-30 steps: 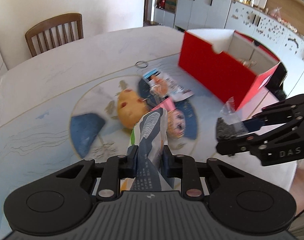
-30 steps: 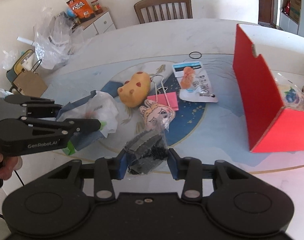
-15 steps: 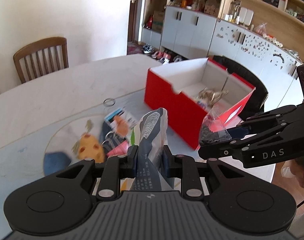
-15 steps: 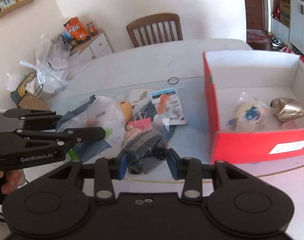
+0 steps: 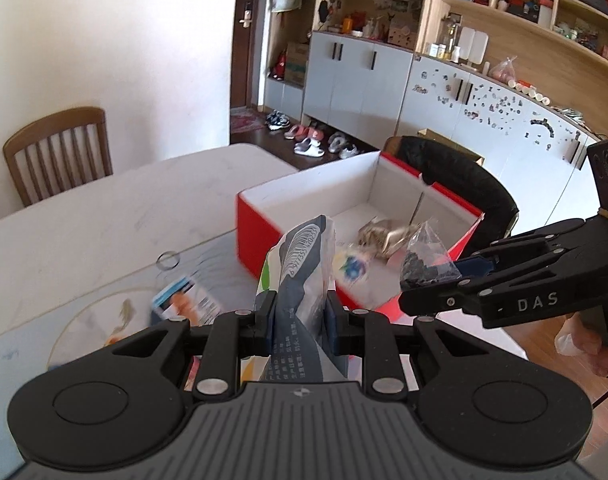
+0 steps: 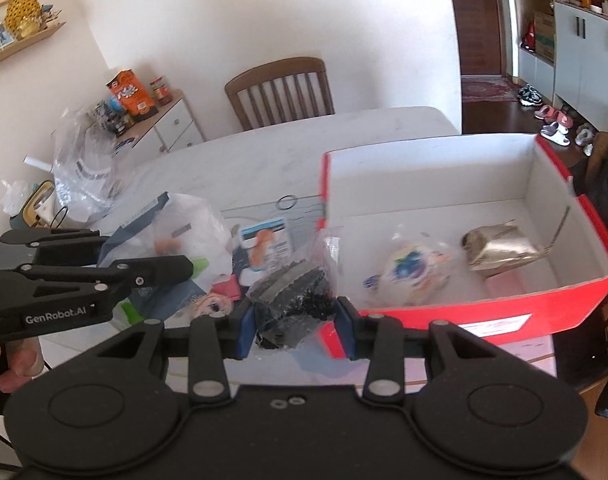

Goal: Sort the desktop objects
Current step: 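Carry the tissue pack and black bag over the red box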

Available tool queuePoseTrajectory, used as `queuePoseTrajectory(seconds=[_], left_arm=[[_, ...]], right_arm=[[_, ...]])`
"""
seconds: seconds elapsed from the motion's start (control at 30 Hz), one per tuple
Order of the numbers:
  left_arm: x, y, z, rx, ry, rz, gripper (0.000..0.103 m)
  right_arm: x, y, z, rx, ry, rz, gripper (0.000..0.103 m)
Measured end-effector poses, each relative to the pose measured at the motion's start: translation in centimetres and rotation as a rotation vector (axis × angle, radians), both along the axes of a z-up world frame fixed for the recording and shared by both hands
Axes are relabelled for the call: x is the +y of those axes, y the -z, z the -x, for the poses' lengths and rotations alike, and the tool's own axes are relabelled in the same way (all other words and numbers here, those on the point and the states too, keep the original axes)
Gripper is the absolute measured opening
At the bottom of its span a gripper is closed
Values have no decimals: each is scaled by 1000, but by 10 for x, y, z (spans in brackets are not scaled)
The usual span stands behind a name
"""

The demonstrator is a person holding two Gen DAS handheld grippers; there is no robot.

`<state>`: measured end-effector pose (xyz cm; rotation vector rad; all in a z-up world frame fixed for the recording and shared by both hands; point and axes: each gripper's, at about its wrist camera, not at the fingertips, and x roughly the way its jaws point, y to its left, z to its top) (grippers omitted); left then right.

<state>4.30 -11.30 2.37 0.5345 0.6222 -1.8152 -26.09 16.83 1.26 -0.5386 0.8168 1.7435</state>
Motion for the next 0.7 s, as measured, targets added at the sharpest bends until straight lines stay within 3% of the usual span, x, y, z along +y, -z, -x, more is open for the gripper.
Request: queuePoseTrajectory(seconds=[0.3, 0.7], left_arm=[[-38, -9, 46, -43, -6, 30, 22], [-96, -9, 77, -107, 20, 32, 22]], right_arm=[[11, -2, -46, -20, 29, -6, 40], [37, 2, -80, -83, 23, 15, 40]])
